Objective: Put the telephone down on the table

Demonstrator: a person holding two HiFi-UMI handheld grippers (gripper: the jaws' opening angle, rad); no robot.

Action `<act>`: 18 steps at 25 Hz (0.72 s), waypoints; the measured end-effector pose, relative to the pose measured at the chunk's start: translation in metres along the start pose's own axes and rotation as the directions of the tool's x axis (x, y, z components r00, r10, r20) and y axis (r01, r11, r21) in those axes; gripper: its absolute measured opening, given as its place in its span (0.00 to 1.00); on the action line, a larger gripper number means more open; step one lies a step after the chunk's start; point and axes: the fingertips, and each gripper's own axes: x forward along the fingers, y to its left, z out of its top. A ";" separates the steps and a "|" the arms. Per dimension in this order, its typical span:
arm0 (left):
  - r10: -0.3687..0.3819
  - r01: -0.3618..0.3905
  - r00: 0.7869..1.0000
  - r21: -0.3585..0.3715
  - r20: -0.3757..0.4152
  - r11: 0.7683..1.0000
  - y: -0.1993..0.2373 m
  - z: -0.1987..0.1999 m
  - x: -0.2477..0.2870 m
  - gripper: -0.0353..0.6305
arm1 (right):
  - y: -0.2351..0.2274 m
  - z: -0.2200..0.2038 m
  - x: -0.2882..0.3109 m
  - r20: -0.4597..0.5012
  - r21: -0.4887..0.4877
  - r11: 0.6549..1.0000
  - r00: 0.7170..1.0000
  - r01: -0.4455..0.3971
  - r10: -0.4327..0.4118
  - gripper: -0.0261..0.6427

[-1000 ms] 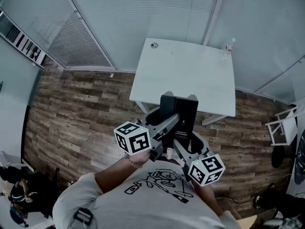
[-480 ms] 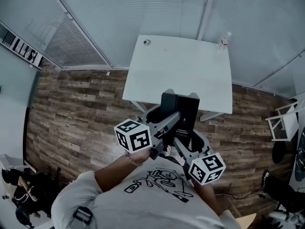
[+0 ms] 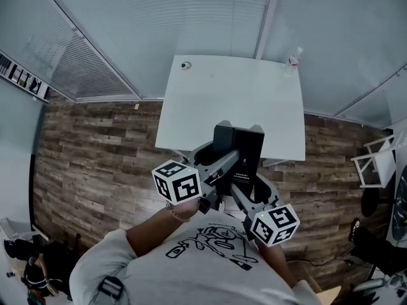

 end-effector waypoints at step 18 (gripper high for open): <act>0.019 -0.022 0.994 0.030 0.109 0.999 0.057 0.105 0.033 0.46 | -0.024 0.083 0.094 -0.007 -0.086 0.994 0.998 -0.064 0.063 0.43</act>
